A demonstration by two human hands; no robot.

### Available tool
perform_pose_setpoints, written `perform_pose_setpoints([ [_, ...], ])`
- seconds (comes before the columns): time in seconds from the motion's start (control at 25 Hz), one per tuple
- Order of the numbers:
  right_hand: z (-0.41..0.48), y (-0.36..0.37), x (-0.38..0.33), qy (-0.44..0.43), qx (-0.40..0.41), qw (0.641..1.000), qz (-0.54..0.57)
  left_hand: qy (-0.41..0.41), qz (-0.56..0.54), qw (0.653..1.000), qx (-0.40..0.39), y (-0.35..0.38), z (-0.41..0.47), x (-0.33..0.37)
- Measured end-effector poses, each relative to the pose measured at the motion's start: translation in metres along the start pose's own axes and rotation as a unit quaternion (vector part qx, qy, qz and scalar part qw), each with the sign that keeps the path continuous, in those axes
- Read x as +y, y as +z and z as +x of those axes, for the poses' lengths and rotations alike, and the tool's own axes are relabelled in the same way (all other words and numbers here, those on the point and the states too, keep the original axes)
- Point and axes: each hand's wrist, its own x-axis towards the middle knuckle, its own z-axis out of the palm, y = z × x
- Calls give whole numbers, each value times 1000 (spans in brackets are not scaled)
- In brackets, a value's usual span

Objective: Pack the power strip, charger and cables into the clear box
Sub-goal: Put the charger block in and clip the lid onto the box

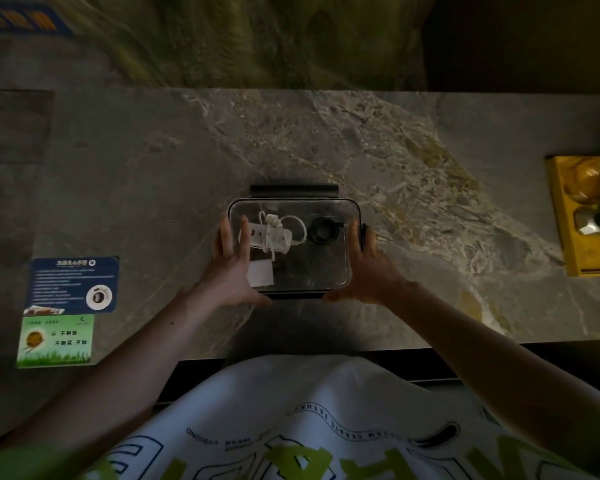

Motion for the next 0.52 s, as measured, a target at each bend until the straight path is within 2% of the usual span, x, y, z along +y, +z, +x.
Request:
perform_pose_setpoints([
  [0.52,0,1,-2,0,9,999,-32,-2,63,998,23,7,3,0],
])
